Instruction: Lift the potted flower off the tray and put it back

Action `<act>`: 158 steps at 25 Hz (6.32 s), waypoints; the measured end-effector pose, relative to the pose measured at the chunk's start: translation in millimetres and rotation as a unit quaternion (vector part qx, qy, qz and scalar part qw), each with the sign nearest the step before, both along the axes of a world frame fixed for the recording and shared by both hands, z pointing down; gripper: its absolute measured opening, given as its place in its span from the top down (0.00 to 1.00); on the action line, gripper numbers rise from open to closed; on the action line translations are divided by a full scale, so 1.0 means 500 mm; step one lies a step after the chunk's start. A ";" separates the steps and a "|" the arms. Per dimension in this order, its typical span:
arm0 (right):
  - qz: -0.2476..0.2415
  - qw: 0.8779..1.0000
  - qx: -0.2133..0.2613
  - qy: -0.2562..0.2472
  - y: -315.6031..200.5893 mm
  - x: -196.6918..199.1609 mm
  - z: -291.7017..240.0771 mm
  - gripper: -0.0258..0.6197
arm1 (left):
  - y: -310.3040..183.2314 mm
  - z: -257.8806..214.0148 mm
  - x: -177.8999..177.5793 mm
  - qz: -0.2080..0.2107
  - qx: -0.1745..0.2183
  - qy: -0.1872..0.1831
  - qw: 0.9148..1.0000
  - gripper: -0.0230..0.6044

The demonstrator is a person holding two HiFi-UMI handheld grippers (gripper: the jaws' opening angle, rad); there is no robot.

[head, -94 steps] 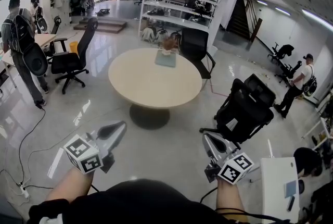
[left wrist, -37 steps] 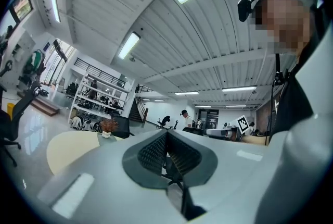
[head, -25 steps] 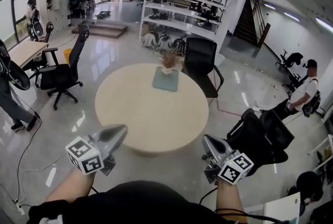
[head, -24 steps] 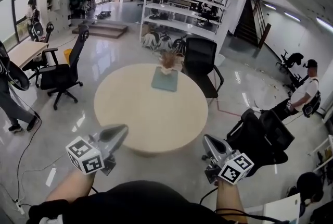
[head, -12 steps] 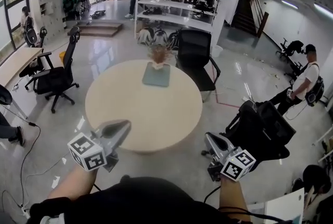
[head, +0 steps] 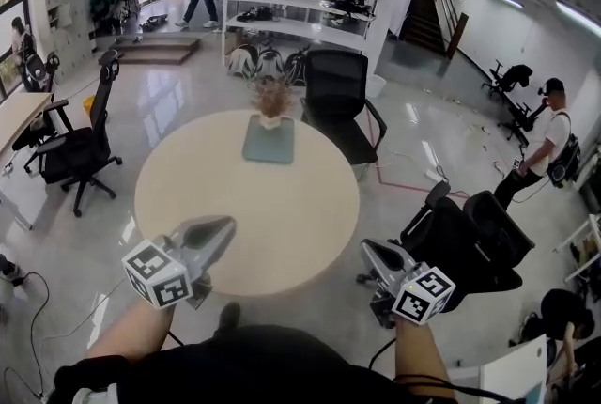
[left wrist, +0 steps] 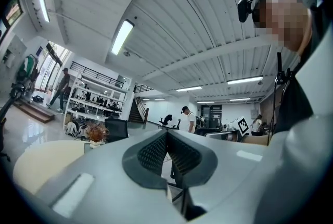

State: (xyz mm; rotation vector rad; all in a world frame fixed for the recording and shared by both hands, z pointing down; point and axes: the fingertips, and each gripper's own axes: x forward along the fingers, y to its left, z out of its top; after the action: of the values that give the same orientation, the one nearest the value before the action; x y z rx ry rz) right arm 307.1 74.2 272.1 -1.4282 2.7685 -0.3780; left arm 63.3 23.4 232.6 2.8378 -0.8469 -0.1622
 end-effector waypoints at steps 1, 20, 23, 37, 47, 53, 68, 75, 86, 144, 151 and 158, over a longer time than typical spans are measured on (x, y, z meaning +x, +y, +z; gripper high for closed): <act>0.002 1.000 -0.001 0.003 -0.030 -0.010 0.007 0.94 | -0.031 0.009 -0.010 0.001 -0.001 0.000 1.000 0.97; 0.029 0.998 -0.019 0.054 -0.888 -0.168 0.231 0.54 | -0.779 0.298 -0.143 0.006 -0.050 -0.037 0.998 0.97; 0.033 0.997 -0.033 0.068 -0.990 -0.178 0.290 0.45 | -0.856 0.341 -0.138 0.013 -0.053 -0.040 0.998 0.97; 0.043 0.989 -0.098 0.102 -1.391 -0.172 0.589 0.06 | -1.121 0.539 -0.099 0.044 -0.061 -0.050 0.996 0.97; 0.070 0.984 -0.125 0.109 -1.577 -0.142 0.755 0.03 | -1.234 0.644 -0.073 0.042 -0.091 -0.050 0.994 0.97; 0.064 0.982 -0.119 0.133 -1.645 -0.153 0.808 0.03 | -1.253 0.670 -0.070 0.046 -0.081 -0.038 0.995 0.97; 0.069 0.985 -0.108 0.112 -1.739 -0.184 0.810 0.15 | -1.273 0.684 -0.089 0.054 -0.071 -0.002 0.996 0.97; 0.061 0.985 -0.113 0.115 -1.744 -0.192 0.814 0.17 | -1.265 0.686 -0.081 0.061 -0.071 -0.003 0.996 0.97; 0.042 0.987 -0.109 0.107 -1.694 -0.192 0.789 0.17 | -1.247 0.635 -0.085 0.051 -0.057 -0.004 0.997 0.97; -0.025 0.989 -0.121 0.076 -0.680 -0.416 0.701 0.17 | -0.265 0.394 -0.249 -0.030 -0.031 -0.045 0.998 0.97; -0.023 0.987 -0.128 0.098 -0.683 -0.436 0.761 0.17 | -0.259 0.412 -0.270 -0.035 -0.036 -0.049 0.998 0.97; -0.020 0.984 -0.119 0.131 -0.669 -0.436 0.784 0.17 | -0.245 0.424 -0.271 -0.030 -0.038 -0.051 0.998 0.97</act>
State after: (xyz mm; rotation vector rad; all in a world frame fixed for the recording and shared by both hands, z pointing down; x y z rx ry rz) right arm 89.1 -260.4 664.3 -1.5782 3.0519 -0.5796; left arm -72.3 -99.3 444.6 2.7717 -0.9395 0.0081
